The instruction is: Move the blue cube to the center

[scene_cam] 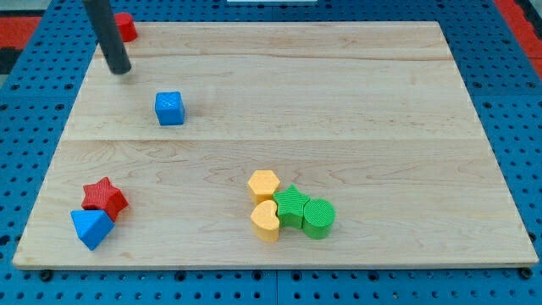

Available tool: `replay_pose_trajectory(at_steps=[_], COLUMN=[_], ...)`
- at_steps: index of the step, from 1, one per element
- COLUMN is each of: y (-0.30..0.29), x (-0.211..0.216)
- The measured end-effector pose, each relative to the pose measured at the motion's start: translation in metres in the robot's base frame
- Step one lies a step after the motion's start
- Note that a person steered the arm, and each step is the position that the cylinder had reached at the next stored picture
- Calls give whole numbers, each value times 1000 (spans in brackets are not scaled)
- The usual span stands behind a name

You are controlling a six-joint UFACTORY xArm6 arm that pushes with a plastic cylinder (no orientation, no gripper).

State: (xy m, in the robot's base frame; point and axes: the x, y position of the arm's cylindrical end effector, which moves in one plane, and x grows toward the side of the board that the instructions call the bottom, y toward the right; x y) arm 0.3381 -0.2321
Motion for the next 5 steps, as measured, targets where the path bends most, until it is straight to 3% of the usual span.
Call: replay_pose_trajectory(at_steps=[1, 2, 4, 5], y=[17, 66, 116, 137], x=[53, 54, 95, 75])
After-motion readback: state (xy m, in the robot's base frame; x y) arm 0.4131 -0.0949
